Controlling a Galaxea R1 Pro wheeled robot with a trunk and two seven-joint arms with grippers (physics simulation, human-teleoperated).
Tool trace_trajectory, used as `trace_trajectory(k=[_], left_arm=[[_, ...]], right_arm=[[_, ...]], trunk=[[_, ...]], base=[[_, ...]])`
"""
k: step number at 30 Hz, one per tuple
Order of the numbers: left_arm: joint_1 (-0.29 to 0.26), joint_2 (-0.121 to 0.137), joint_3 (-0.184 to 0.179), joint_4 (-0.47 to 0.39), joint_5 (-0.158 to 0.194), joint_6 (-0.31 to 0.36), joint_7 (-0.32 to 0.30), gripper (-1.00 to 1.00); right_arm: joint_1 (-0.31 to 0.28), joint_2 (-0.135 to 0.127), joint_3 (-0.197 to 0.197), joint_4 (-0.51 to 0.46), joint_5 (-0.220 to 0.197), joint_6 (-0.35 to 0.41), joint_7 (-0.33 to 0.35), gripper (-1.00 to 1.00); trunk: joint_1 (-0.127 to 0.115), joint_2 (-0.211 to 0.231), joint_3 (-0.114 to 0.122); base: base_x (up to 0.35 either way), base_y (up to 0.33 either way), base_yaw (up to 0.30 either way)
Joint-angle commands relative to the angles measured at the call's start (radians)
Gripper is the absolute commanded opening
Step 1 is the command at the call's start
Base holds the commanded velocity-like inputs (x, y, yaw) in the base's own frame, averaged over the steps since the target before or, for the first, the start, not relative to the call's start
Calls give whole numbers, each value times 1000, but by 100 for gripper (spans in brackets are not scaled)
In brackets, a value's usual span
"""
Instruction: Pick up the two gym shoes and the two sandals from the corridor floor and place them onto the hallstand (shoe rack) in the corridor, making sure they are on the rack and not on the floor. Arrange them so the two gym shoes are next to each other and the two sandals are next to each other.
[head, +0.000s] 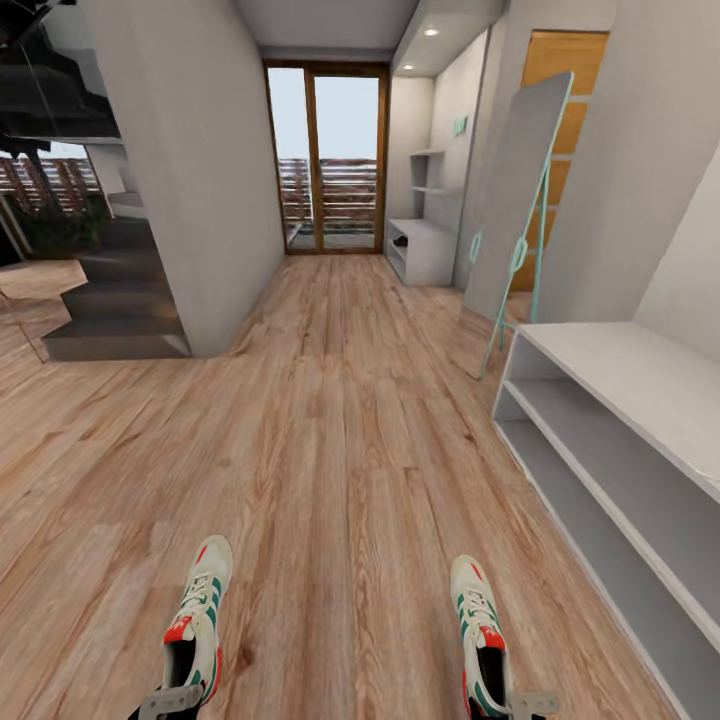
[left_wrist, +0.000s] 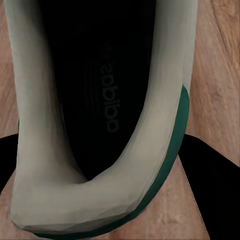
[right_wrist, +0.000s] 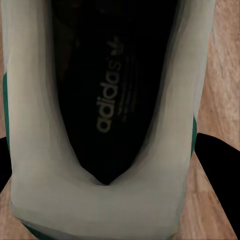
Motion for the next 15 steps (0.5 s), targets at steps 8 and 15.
trace_trajectory(k=[8,15], left_arm=[[-1,-1,9,0,-3,-2,-10,-100],[-1,-1,9,0,-3,-2,-10,-100]], right_arm=[[-1,0,-8,0,3,-3,5,-100],[-1,0,-8,0,3,-3,5,-100]], trunk=[[0,0,-1],[0,0,-1]], base=[[338,0,0],[338,0,0]])
